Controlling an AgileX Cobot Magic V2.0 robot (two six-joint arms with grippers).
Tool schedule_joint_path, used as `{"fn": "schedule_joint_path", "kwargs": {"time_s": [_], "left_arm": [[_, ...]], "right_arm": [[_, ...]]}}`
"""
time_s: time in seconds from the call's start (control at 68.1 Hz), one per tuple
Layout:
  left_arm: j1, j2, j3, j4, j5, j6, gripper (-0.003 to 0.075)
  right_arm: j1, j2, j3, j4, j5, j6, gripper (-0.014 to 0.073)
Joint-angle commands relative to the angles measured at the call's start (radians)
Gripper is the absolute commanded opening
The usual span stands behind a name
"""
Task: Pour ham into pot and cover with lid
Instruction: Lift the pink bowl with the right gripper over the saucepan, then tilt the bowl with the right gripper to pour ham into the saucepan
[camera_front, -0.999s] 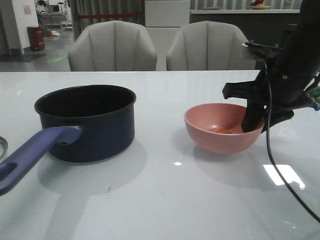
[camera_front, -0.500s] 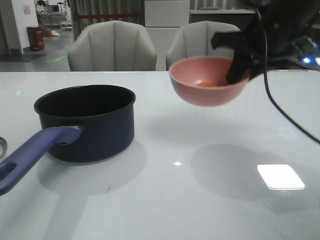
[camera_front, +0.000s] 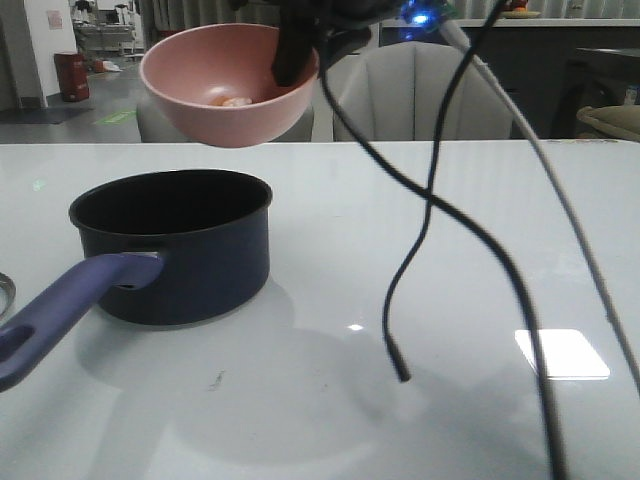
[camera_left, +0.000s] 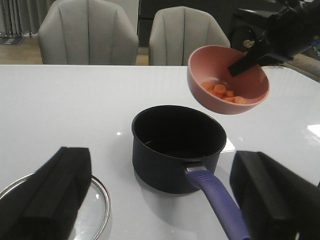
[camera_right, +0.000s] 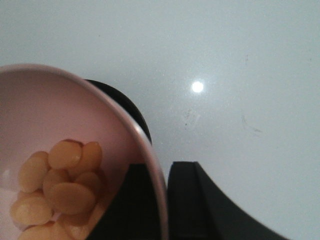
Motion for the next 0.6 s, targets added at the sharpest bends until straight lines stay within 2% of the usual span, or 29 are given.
{"fn": "schedule_joint_path", "kwargs": {"time_s": [0.0, 0.132, 0.382, 0.588], "left_arm": [[-0.007, 0.012, -0.027, -0.006, -0.08, 0.0, 0.0602], [-0.007, 0.012, -0.027, -0.006, -0.08, 0.0, 0.0602], [-0.007, 0.012, -0.027, -0.006, -0.08, 0.0, 0.0602], [-0.007, 0.012, -0.027, -0.006, -0.08, 0.0, 0.0603]], "right_arm": [[0.025, -0.031, -0.078, -0.149, -0.115, 0.1, 0.0134], [0.029, -0.031, -0.044, -0.239, -0.287, 0.197, 0.0134], [0.034, -0.031, 0.149, -0.321, -0.736, 0.194, 0.0134], [0.034, -0.035, 0.319, -0.301, -1.127, 0.059, 0.0134]]}}
